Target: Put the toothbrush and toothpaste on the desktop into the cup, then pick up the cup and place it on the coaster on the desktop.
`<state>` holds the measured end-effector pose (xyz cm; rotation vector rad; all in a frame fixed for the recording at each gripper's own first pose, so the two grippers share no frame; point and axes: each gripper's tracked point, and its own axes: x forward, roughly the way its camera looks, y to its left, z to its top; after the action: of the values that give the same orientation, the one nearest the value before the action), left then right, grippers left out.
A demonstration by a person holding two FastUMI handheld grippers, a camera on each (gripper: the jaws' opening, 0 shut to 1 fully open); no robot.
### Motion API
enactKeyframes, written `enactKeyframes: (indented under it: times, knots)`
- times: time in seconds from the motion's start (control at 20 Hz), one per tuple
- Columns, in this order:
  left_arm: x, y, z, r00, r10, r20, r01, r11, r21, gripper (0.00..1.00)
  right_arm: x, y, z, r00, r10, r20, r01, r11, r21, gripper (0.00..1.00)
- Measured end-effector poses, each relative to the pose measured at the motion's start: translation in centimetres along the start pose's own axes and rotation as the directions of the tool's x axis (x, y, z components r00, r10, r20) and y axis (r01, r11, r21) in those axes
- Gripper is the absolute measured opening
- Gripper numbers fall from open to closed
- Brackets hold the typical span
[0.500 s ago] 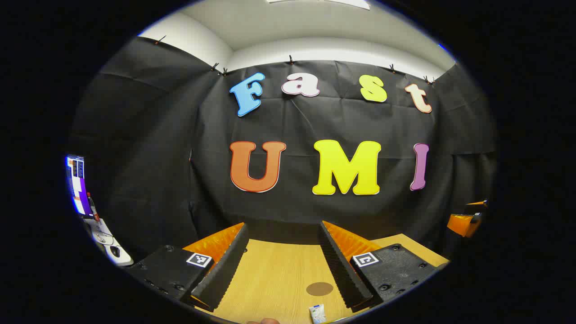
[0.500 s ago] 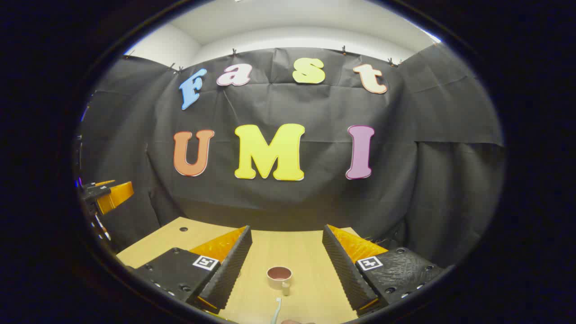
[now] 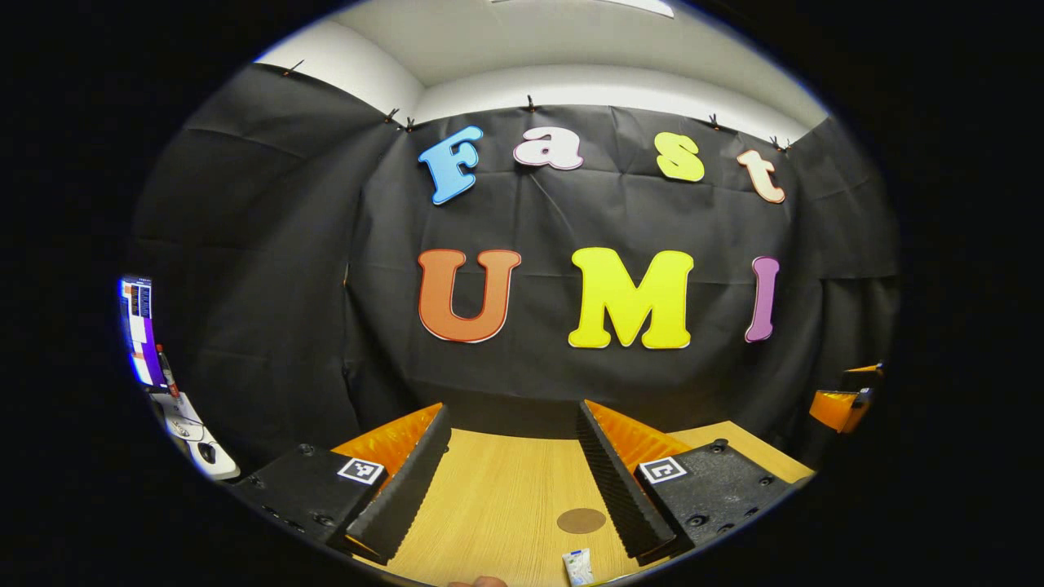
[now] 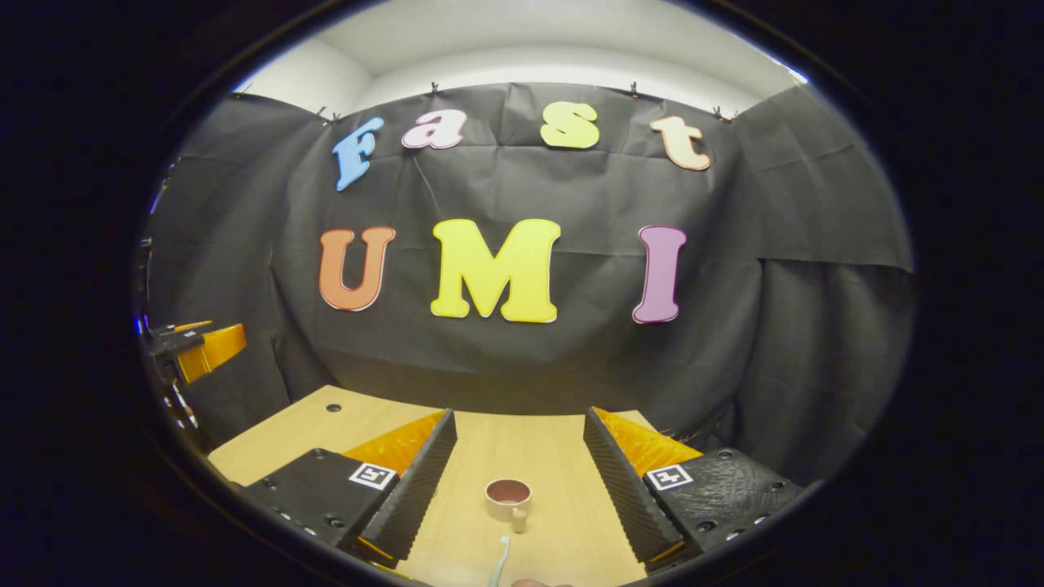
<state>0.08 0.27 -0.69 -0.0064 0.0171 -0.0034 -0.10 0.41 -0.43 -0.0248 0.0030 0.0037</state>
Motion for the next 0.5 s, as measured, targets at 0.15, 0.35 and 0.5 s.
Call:
enactKeyframes:
  times: [0.15,0.35,0.5]
  knots:
    - [-0.11,0.1,-0.07,1.0,0.0,-0.002,0.0,1.0,0.005,0.98,0.04,0.0,-0.03,1.0,0.0,-0.001,0.0,1.0,-0.001,0.96]
    - [-0.16,0.46,-0.38,1.0,0.008,-0.008,-0.008,1.0,0.007,0.98,0.3,0.27,-0.4,1.0,0.006,-0.015,-0.006,1.0,0.003,0.95]
    - [-0.23,0.52,-0.67,1.0,0.008,-0.02,-0.008,1.0,-0.007,0.98,0.23,0.38,-0.64,1.0,0.006,-0.019,-0.006,1.0,-0.008,0.96]
